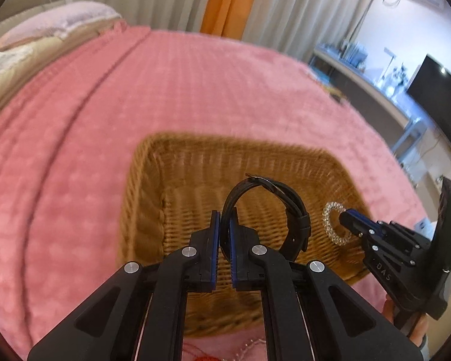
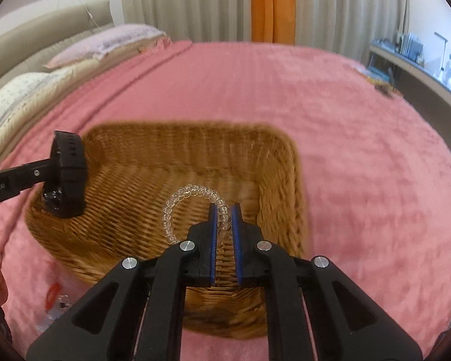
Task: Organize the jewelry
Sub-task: 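Carry watch and bracelet into the wicker basket and open both tools, then grasp the clear hair clip with the left tool while the right tool grasps the purple coil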
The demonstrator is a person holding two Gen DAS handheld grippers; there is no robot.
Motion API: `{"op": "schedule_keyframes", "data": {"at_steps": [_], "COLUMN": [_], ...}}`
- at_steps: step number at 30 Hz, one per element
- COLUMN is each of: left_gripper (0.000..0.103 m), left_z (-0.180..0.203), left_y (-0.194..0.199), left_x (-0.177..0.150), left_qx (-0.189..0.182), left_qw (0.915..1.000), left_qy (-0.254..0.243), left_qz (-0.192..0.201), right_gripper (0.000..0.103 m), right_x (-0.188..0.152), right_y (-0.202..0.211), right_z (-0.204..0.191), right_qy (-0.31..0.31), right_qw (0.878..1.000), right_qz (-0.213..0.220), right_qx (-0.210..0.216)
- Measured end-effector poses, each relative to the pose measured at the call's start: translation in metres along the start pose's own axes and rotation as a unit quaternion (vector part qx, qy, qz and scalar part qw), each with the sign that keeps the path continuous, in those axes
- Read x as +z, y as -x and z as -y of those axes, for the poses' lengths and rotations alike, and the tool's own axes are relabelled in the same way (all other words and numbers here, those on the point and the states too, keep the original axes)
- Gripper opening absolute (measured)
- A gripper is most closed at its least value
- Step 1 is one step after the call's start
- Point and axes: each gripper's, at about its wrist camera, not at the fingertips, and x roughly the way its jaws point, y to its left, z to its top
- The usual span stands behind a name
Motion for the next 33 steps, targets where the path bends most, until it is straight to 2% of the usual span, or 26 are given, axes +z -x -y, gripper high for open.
{"op": "schedule_keyframes", "data": {"at_steps": [3,7,8,10,11,12,16,21,26,28,33], "left_gripper": [0.004,0.007,0.011,0.029,0.041,0.045,0.045,0.045,0.045,0.045,0.045], "left_z": [0.001,-0.002,-0.004,-0.006,-0.007,-0.008,-0.011,-0.018,-0.022,-0.024,-0.038], "left_y": [-0.021,-0.027,-0.025,-0.018,-0.01,-0.006,0.018,0.06,0.115,0.131,0.141], "left_x": [-0.003,-0.001,-0.002,-0.002,-0.004,-0.005,-0.01,-0.023,-0.06,-0.079,-0.115], "left_qx": [0.014,0.016,0.01,0.0,0.001,-0.001,-0.024,-0.042,-0.055,-0.062,-0.063], "left_qw": [0.9993,0.999,0.999,0.9991,0.9993,0.9994,0.9991,0.9989,0.9976,0.9967,0.9962], "left_qy": [-0.002,0.001,0.005,0.008,0.006,0.006,0.011,0.018,0.011,0.013,0.031], "left_qz": [-0.035,-0.043,-0.044,-0.041,-0.036,-0.034,-0.033,-0.006,0.039,0.05,0.052], "right_gripper": [0.008,0.008,0.008,0.009,0.01,0.014,0.027,0.027,0.031,0.044,0.047], "right_x": [-0.007,-0.007,-0.008,-0.006,-0.006,-0.006,-0.008,-0.02,-0.043,-0.054,-0.082], "right_y": [-0.008,-0.007,-0.006,-0.006,-0.003,0.001,0.027,0.079,0.127,0.139,0.135], "right_z": [-0.004,-0.008,-0.007,-0.002,0.001,0.004,0.008,0.001,-0.01,-0.015,-0.03], "right_qy": [0.017,0.027,0.023,0.014,0.007,0.0,-0.011,-0.003,0.009,0.013,0.018], "right_qw": [1.0,0.999,1.0,1.0,1.0,1.0,0.999,0.998,0.996,0.995,0.995], "right_qz": [-0.006,-0.005,-0.005,-0.006,-0.005,-0.002,0.016,0.039,0.059,0.063,0.05], "right_qx": [-0.018,-0.022,-0.015,-0.002,0.006,0.014,0.028,0.047,0.071,0.075,0.083]}}
